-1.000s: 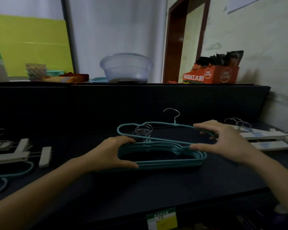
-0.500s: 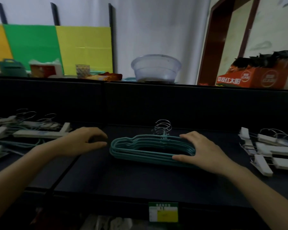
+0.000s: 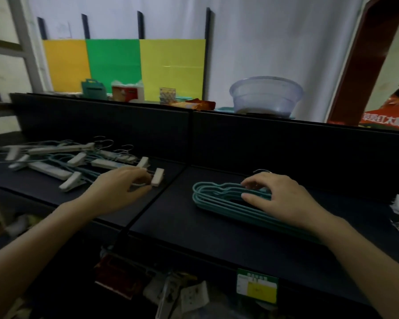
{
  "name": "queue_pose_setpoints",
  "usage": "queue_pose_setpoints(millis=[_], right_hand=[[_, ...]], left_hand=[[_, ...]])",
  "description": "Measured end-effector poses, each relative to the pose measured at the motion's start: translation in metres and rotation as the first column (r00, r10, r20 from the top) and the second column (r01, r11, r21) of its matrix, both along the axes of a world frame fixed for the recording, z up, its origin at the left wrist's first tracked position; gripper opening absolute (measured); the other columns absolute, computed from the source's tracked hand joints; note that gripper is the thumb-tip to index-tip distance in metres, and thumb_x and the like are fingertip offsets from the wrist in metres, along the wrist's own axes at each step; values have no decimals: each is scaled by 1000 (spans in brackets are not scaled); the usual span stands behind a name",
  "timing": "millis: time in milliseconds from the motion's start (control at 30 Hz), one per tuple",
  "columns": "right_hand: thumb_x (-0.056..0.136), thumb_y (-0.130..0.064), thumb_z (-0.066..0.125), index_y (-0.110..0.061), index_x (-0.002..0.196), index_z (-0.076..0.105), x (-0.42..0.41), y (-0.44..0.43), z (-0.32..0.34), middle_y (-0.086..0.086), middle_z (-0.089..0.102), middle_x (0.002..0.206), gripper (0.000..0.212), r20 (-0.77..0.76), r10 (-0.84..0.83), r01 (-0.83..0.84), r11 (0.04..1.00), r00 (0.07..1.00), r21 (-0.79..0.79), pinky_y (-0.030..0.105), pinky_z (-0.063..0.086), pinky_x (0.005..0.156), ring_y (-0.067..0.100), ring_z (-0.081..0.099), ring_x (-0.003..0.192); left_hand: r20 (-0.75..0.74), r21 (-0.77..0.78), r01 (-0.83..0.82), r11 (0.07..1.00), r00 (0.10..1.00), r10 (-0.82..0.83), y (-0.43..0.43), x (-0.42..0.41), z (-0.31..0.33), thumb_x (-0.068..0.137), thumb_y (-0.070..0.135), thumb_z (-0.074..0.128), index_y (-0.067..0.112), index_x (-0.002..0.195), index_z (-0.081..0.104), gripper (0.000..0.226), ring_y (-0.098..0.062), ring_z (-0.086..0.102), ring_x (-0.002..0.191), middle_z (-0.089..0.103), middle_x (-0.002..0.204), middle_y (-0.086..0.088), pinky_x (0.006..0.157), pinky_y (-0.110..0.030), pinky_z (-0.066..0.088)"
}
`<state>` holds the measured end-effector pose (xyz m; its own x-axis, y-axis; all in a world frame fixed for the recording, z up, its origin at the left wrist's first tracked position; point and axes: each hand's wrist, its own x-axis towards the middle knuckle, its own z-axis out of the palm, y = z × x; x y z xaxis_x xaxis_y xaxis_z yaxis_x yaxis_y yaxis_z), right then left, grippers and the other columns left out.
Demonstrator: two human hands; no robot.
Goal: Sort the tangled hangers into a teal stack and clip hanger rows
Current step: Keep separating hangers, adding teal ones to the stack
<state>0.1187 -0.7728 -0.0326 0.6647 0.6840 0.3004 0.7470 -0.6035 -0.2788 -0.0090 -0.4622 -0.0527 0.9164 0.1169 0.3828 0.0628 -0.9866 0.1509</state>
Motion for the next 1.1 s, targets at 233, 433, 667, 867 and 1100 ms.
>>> queue_pose_setpoints(millis=[233,433,667,867,1100], right_hand=[[89,-42,51,-40,106,60,-28,85,-1,-20,62,105,19,3,138,-138,990,990,8,32,50,85,1,58,96],[89,-44,51,-38,106,60,-54,165,3,-19,61,101,20,0,208,-208,978,978,-21,30,49,82,4,57,93],[91,-42,50,-35,108,62,-80,252,-7,-16,60,95,22,-9,227,-227,972,974,-65,25,47,76,5,57,89],[92,-42,50,-33,109,61,-88,317,-12,-16,54,93,23,0,247,-245,965,969,-92,29,48,79,8,57,94],[90,-41,52,-34,106,63,-77,384,-2,-15,58,94,21,5,274,-272,959,962,-76,33,51,81,7,58,90]], left_hand=[[93,3,-144,990,985,143,51,-63,-1,89,38,52,31,98,63,16,-5,58,82,58,91,17,64,-24,47],[53,29,-222,975,974,220,113,-113,-1,89,38,53,35,92,61,9,-4,54,78,56,85,17,63,-24,44],[16,26,-235,972,972,235,188,-159,-10,88,37,54,32,91,63,10,-2,52,77,53,84,19,59,-15,36],[27,18,-240,971,971,239,243,-175,-20,87,40,53,30,90,65,15,6,49,75,57,83,19,60,-14,37],[52,-16,-243,970,969,243,295,-169,-22,87,37,55,29,92,64,13,6,49,74,58,86,15,61,-13,38]])
